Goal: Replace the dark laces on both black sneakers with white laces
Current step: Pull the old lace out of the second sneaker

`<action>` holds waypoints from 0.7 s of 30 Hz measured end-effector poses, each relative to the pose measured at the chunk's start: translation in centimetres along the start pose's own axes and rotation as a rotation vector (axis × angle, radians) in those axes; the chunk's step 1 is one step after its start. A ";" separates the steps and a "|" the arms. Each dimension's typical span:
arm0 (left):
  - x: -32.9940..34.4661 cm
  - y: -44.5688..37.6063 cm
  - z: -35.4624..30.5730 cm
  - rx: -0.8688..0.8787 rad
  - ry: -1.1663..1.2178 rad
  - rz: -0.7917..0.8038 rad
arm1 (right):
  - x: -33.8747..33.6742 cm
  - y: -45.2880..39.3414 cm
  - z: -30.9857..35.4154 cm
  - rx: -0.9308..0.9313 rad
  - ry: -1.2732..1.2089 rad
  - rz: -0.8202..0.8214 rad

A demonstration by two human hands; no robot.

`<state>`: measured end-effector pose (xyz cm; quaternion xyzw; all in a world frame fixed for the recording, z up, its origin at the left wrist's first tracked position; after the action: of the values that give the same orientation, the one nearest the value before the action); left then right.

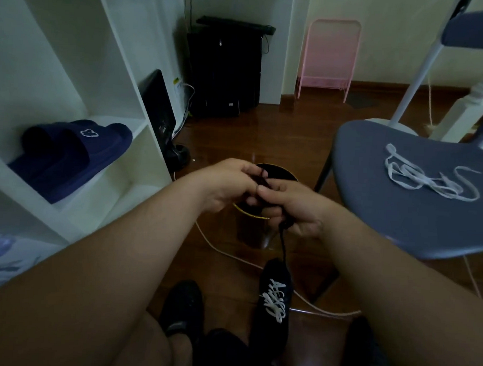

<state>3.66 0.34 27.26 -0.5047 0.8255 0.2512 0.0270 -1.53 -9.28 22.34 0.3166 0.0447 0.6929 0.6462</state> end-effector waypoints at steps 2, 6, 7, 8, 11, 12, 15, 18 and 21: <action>-1.9 -0.5 0.1 -0.070 0.240 -0.143 | -1.7 -1.2 2.7 -0.098 0.214 -0.154; -5.1 -0.9 0.8 -0.081 0.293 -0.387 | -4.9 -3.5 7.4 -0.222 0.317 -0.483; -5.3 -0.7 0.9 -0.073 0.282 -0.410 | -5.3 -4.1 8.2 -0.222 0.266 -0.516; -5.3 -0.5 1.0 -0.071 0.287 -0.413 | -5.6 -4.6 8.8 -0.211 0.182 -0.530; -4.7 0.0 1.4 -0.078 0.260 -0.390 | -6.2 -5.9 10.7 -0.200 -0.027 -0.566; -4.7 0.1 1.4 -0.065 0.226 -0.384 | -6.5 -6.5 11.1 -0.210 -0.008 -0.586; -4.7 0.2 0.9 -0.010 0.098 -0.349 | -7.1 -7.8 10.4 -0.153 0.249 -0.642; -5.2 0.2 0.2 0.031 0.022 -0.326 | -7.3 -8.0 8.1 -0.013 0.545 -0.618; -5.3 0.1 -0.7 0.063 -0.003 -0.322 | -8.3 -7.9 6.5 -0.001 0.610 -0.641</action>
<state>6.27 4.42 29.49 -0.6290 0.7414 0.2183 0.0837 8.25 -17.92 20.59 0.0675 0.3290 0.5194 0.7858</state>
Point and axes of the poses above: each hand's wrist, its own y-axis away from the middle knuckle, its own x-axis out of the palm, z = x × y, the point moved 9 cm from there along -y, towards the middle knuckle, and after that the axes turned 8 degrees about -z, right-handed, at the moved point
